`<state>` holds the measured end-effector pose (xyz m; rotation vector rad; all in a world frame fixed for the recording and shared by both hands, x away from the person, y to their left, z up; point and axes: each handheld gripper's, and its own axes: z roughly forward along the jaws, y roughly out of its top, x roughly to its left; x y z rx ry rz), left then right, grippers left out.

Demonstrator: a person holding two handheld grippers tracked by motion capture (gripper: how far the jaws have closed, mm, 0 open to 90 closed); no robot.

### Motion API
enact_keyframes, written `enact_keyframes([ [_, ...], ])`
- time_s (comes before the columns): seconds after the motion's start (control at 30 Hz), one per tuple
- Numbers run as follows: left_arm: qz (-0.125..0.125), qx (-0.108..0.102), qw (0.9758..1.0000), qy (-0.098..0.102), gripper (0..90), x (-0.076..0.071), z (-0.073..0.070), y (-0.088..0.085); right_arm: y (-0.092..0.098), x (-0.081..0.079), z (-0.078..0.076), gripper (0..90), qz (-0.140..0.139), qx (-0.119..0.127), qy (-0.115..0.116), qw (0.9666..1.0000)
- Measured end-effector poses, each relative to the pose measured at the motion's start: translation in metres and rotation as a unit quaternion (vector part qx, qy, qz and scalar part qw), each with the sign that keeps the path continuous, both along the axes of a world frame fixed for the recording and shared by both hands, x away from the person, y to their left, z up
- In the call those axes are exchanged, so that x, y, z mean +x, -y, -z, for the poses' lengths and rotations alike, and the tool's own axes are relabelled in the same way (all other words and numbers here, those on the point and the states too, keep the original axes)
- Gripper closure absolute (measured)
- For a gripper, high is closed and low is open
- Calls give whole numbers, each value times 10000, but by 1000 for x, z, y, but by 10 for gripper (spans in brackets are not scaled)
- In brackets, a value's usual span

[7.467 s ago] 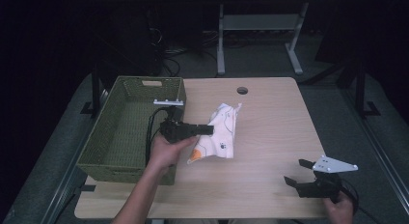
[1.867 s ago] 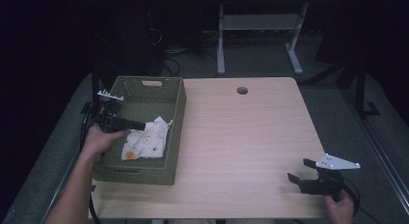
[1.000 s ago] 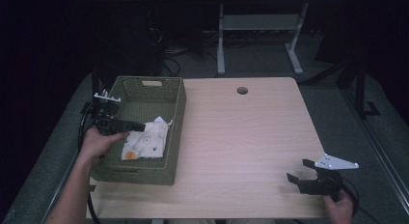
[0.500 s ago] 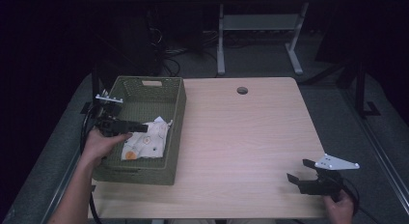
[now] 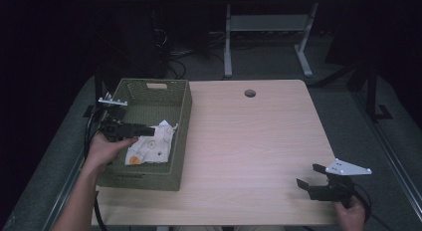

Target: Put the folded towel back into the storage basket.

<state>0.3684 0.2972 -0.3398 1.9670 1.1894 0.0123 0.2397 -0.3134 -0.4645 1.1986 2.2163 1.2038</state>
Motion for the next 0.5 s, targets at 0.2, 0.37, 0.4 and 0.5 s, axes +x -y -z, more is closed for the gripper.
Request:
enact_keyframes([
  [0.2,42,-56,9999,112,382,-3,-5,8,0,0,0,137,2,6,0,10000],
  [0.37,167,-49,9997,152,369,-6,-6,19,-1,0,0,137,-26,6,11,10000],
  [0.4,167,-49,9997,152,366,-6,-6,19,-1,0,0,137,-26,6,11,10000],
  [0.5,210,-67,9996,197,359,-8,-8,24,-1,-1,-1,137,-32,3,9,10000],
])
